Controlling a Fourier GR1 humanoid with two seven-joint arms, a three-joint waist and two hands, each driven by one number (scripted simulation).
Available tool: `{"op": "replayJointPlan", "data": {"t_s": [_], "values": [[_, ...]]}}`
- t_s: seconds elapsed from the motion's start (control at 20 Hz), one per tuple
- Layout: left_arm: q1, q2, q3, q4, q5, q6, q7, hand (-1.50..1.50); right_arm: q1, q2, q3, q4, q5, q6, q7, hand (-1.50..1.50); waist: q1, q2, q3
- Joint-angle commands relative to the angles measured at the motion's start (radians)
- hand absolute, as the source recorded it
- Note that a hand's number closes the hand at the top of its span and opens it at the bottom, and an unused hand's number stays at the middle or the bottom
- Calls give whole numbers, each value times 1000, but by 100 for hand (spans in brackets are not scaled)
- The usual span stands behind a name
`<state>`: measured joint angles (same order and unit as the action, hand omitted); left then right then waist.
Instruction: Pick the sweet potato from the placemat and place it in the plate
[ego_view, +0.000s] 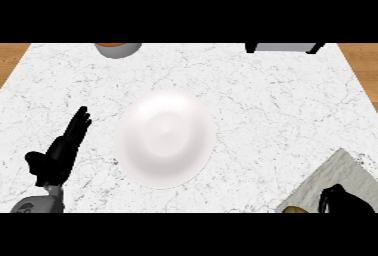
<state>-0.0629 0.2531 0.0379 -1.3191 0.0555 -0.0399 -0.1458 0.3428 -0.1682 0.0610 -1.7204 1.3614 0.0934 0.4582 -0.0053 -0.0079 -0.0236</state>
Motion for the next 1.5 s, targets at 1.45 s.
{"op": "replayJointPlan", "data": {"t_s": [1.45], "values": [[52, 4, 40, -64, -3, -57, 22, 0, -344, 123, 205, -530, -262, 126, -167, 150, 14, 8, 23]]}}
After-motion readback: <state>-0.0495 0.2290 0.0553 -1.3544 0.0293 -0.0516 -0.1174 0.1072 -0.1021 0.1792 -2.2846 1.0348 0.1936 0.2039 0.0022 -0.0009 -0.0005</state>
